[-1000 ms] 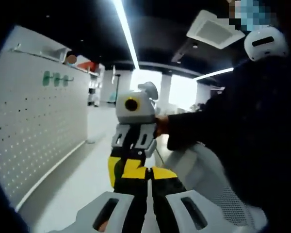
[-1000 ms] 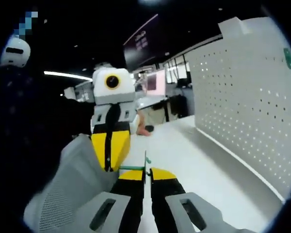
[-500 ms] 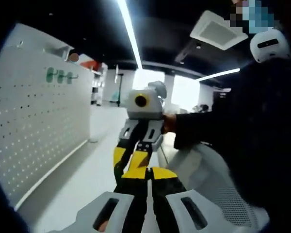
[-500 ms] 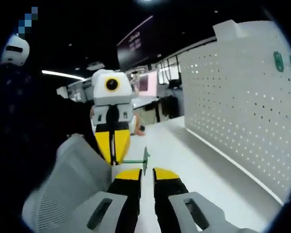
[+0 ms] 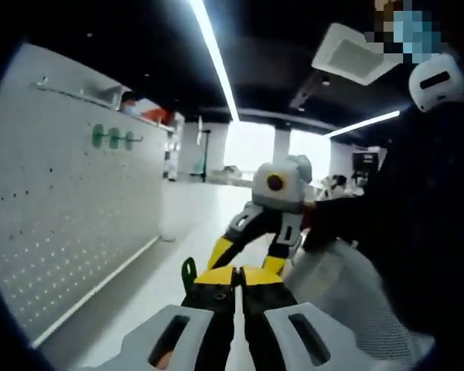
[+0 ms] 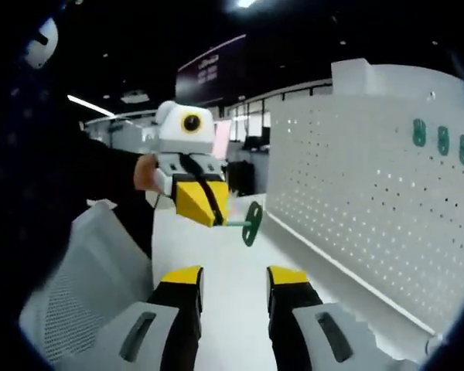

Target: Insert the hook assembly into the mounting plate slot until the hook locks in place.

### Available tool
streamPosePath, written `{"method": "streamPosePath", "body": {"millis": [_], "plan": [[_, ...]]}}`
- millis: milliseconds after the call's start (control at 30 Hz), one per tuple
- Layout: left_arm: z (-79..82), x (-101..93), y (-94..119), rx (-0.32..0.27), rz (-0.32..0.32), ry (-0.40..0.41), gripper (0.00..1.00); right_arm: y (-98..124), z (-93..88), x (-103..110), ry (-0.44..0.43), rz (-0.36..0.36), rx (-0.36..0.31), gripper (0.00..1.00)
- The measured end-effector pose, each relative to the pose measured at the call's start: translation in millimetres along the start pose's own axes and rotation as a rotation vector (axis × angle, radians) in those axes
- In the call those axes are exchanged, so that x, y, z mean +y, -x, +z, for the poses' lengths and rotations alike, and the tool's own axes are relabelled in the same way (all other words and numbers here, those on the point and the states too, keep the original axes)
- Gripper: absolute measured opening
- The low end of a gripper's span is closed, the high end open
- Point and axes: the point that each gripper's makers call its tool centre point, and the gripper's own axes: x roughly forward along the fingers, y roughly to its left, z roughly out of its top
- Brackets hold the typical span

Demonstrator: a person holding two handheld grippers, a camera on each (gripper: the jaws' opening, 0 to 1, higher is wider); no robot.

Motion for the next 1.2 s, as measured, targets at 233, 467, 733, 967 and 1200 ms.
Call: {"method": "streamPosePath", "body": {"millis": [233,467,733,967,1200], "plan": [[26.2,19.3,-2,-0.019,0.02,-0.044,0.02,16,17.8,-16,0.04,-0.154,-0.08,0.42],[53.2,43.0,-8,-0.03,0.041,-0.092,0.02,27,11.9,-26,0.027,-0.219,-0.075,0.49],[83.9,75.3,-15,-0.038,0.063,-0.141,0.02,42,14.8,-37,0.003,-0.267,-0.097,0.57],[115.2,109.0,-24,-0.06,0.105,-0.173,0.02,51,8.2,-46,-0.03,-0.327,-0.083,0.66],[138.4,129.6,-36,-0.072,0.115,-0.186,0.02,66,11.4,-49,-0.036,-0.388,-0.098,0.71]]}}
